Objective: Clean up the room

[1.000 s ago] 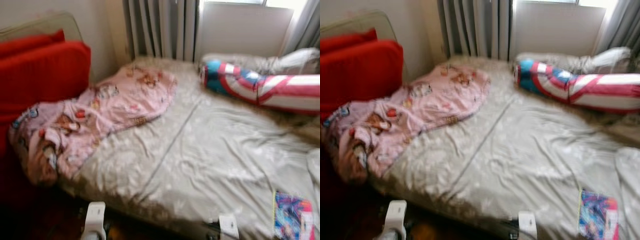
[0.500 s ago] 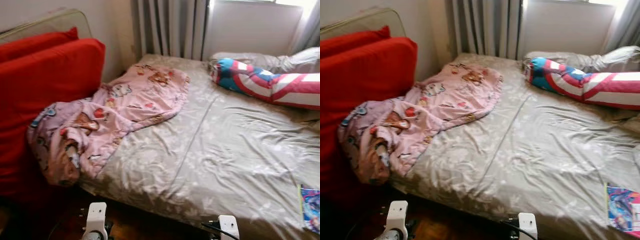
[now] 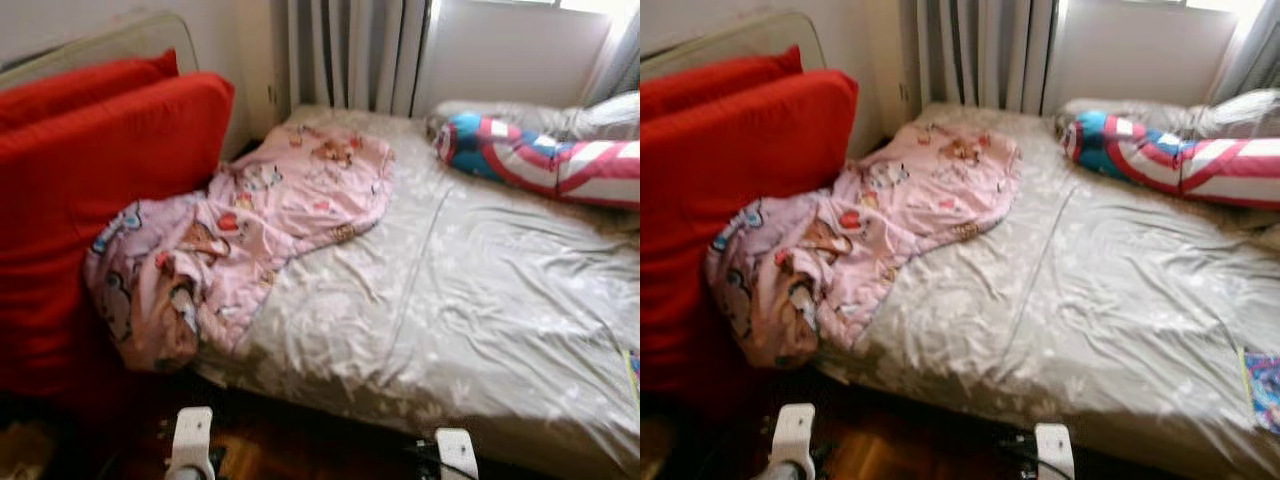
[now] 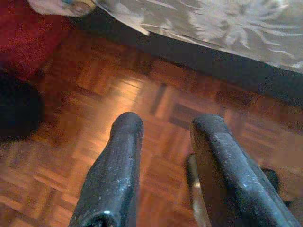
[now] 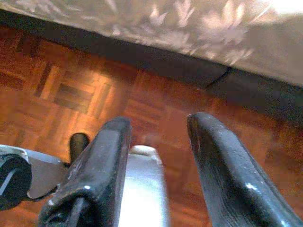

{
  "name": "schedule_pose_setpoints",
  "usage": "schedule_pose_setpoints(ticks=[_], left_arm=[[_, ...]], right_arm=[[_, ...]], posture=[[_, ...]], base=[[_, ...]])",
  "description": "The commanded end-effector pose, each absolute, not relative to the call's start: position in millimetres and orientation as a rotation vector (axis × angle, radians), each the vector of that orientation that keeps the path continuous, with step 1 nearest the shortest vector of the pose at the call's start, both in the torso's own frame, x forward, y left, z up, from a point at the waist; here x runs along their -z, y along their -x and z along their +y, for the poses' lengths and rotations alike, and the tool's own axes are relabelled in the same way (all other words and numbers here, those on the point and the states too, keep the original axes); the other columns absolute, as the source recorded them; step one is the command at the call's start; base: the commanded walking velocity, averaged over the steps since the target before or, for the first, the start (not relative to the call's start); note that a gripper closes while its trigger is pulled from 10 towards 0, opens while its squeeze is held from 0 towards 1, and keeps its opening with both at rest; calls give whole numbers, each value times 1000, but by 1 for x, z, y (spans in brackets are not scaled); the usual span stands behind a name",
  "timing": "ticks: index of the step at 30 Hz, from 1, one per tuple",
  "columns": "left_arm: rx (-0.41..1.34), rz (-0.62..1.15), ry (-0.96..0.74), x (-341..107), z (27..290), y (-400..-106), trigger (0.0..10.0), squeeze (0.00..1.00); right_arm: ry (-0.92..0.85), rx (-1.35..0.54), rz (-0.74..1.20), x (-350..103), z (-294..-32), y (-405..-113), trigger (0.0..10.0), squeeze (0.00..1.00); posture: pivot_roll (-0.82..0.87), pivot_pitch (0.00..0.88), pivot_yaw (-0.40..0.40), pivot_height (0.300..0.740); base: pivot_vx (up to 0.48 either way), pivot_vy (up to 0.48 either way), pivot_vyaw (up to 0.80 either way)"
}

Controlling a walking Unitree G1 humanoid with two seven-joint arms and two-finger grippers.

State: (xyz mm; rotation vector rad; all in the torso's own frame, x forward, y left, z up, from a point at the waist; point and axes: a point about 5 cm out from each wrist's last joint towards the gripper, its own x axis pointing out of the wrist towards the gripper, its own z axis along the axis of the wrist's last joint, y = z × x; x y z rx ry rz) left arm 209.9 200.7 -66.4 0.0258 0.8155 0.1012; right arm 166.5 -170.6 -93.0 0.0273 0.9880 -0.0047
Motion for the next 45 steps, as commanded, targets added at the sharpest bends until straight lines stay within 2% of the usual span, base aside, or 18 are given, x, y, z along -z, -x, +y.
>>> schedule_pose_setpoints(ticks=[1,27,45], left_arm=[[-86,826,-20,68,194,-210,10000,0],[-93,825,-18,68,195,-209,10000,0],[-92,801,-3,66,194,-212,10000,0]], right_arm=[[-21,23,996,94,-177,-163,10000,0],[-12,12,997,94,-176,-162,10000,0],[-7,17,996,94,-177,-163,10000,0]], posture=[[-109,0,25,722],[-101,0,24,722],[-98,0,23,722]], base=[[0,424,0],[0,419,0],[0,0,0]])
